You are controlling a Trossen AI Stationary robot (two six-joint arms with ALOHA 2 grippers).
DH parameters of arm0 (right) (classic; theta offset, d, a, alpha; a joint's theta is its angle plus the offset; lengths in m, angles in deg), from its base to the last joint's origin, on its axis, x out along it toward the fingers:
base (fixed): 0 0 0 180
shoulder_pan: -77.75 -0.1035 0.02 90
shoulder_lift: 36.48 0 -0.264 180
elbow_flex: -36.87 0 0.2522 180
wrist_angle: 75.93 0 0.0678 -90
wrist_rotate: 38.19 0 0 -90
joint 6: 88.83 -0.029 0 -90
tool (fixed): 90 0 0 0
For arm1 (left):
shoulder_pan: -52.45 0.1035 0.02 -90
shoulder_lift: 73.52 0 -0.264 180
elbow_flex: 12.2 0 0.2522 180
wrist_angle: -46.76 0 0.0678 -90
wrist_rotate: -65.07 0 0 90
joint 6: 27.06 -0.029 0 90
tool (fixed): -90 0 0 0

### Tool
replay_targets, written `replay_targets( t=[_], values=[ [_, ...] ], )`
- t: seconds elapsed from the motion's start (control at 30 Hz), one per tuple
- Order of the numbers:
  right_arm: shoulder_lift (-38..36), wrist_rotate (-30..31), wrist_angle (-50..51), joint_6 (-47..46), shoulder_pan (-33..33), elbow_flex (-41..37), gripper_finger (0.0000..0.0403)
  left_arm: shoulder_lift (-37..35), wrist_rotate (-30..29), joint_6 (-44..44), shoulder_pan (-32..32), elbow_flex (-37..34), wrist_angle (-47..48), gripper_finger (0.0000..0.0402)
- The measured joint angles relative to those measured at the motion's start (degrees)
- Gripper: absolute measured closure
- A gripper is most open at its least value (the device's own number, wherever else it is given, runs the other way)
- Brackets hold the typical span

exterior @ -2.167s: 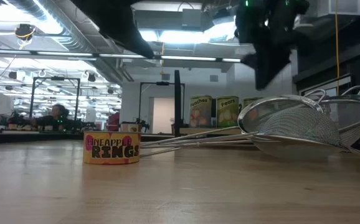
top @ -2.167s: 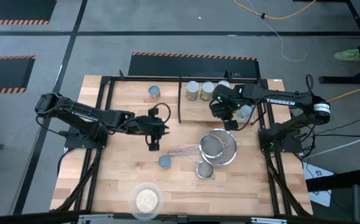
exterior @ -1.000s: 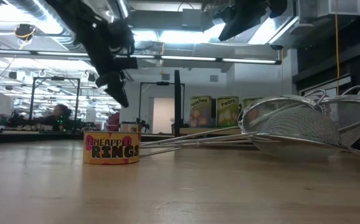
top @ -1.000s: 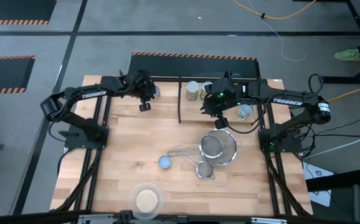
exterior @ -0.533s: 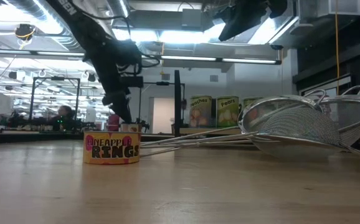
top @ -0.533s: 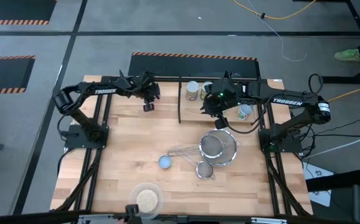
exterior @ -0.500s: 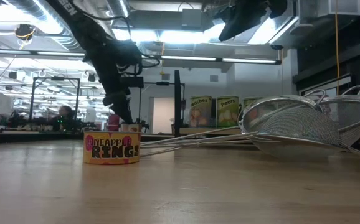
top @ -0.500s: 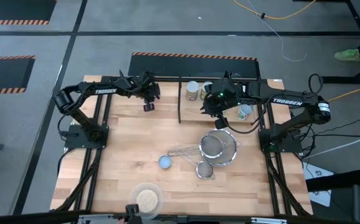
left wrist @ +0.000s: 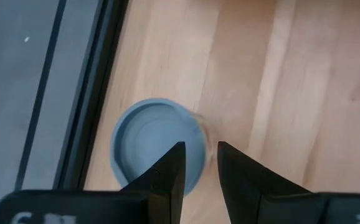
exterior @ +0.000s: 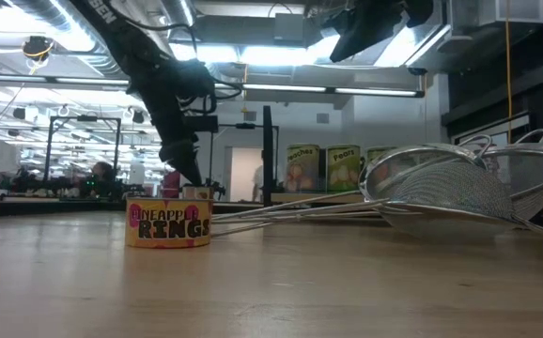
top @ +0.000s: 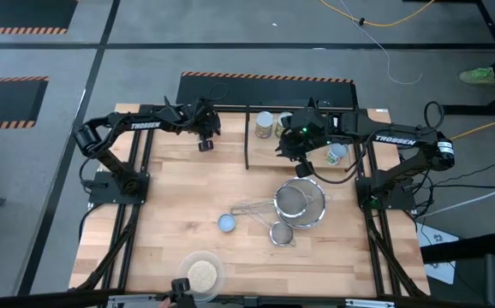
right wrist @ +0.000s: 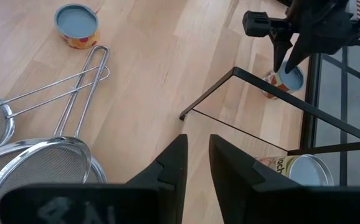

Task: Pick and place cans onto a shelf
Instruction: Put the canned diced tomatoes on the shelf

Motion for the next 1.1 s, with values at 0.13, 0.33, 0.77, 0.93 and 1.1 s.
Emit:
replay_targets(
  t=[0.13, 0.33, 0.77, 0.93, 1.1],
  values=[
    [0.00, 0.00, 0.00, 0.00, 0.00, 0.00, 0.0331, 0.00, 0.02, 0.18, 0.56, 0.00, 0.02, 0.0316],
    [0.00, 0.00, 0.01, 0.00, 0.00, 0.00, 0.0331, 0.00, 1.52, 0.25, 1.03, 0.00, 0.07, 0.0316],
    [0.00, 0.00, 0.02, 0.00, 0.02, 0.00, 0.0331, 0.00, 1.54, 0.20, 1.14, 0.00, 0.15, 0.0316],
    [0.00, 0.00, 0.02, 0.00, 0.01, 0.00, 0.0331, 0.00, 1.53, 0.20, 1.14, 0.00, 0.24, 0.0316],
    [0.00, 0.00, 0.02, 0.00, 0.02, 0.00, 0.0331, 0.00, 1.53, 0.23, 1.14, 0.00, 0.84, 0.0316]
  ],
)
